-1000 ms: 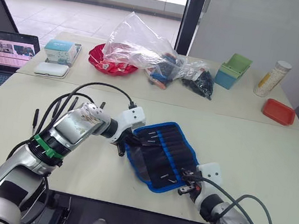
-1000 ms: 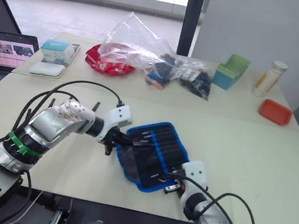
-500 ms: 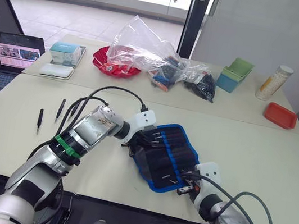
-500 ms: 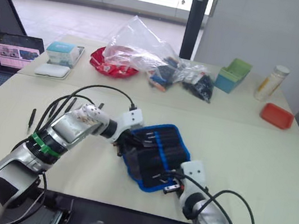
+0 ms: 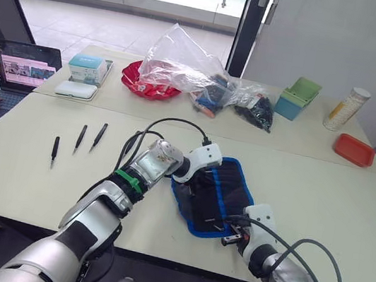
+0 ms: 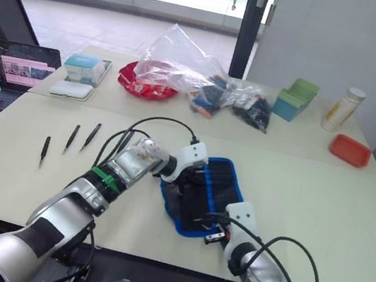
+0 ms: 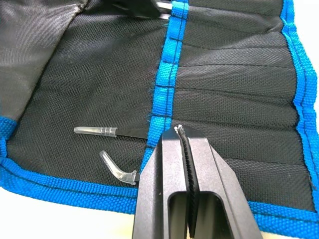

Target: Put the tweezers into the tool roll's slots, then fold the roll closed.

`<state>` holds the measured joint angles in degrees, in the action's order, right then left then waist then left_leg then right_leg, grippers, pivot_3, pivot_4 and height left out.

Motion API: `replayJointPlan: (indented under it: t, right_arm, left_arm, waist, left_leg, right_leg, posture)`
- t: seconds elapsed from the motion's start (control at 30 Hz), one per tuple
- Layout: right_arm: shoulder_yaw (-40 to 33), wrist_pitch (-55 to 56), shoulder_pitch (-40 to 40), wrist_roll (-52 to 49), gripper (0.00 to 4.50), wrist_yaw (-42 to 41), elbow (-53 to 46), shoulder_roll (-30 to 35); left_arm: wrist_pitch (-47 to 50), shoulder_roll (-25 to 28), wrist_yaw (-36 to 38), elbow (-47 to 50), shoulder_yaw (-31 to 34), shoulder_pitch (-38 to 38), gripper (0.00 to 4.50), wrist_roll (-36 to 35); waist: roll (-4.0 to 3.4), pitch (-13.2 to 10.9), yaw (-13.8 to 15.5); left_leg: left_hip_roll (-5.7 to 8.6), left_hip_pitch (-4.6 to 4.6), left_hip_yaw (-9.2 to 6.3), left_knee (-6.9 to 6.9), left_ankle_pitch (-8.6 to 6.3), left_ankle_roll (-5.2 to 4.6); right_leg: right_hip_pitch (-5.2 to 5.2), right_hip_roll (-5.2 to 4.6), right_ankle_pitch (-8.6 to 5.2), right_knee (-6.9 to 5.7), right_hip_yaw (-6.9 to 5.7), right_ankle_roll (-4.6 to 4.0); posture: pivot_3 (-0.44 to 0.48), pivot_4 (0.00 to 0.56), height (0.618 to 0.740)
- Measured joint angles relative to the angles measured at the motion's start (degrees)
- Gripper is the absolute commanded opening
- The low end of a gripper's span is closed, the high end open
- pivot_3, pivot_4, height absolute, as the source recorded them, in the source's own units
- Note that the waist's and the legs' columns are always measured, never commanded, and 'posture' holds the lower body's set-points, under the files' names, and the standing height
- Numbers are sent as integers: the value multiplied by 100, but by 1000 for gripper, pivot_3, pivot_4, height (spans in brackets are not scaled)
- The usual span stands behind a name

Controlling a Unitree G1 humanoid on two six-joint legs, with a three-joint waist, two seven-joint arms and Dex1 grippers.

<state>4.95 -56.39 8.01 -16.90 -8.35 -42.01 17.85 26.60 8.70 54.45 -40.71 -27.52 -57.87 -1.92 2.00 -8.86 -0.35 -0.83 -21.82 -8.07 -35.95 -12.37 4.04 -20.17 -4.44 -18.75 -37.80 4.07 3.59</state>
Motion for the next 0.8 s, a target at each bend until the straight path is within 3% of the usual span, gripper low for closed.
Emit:
replayJointPlan:
  t: [0.27, 0.4, 0.6, 0.73, 0.8]
  right_arm:
    - [-4, -75, -18, 48, 43, 93, 39, -31]
    - [-3, -89, -15, 58, 43, 95, 39, -32]
    - [9, -80, -23, 83, 0, 113, 37, -181]
    - [109, -72, -89, 85, 0, 103, 56, -248]
    - [134, -40, -129, 85, 0, 85, 95, -251]
  left_arm:
    - [-888, -461, 5, -1263, 283, -299, 0, 262]
    - [-1083, -499, 12, -1453, 423, -304, 0, 286]
    - [-860, -140, 220, -1141, 712, -170, 1936, 250]
    - [-136, 383, 635, 110, 963, 345, 3153, -114]
    - [458, 793, 747, 1090, 1397, 631, 3892, -519]
  waist:
    - [18, 42, 76]
    - [20, 50, 85]
    - [18, 49, -39]
    - [2, 35, -200]
    - [-5, 29, -254]
  left_leg:
    - [6, 8, -1, -5, 0, 0]
    - [6, 12, -1, -5, 0, 0]
    - [2, 2, -2, 5, 0, 0]
    - [-6, -10, -5, 15, 0, 0]
    - [-10, -8, -7, 19, 0, 0]
  right_leg:
    - [16, -4, -16, 10, 0, 37]
    - [21, -4, -17, 13, 1, 41]
    - [0, -1, -14, 3, 1, 35]
    - [-23, 4, 2, -16, 2, 1]
    - [-29, 7, 0, -20, 1, -1]
  posture:
    - [0, 150, 740]
    - [0, 150, 740]
    - [0, 150, 740]
    - [0, 150, 740]
    - [0, 150, 740]
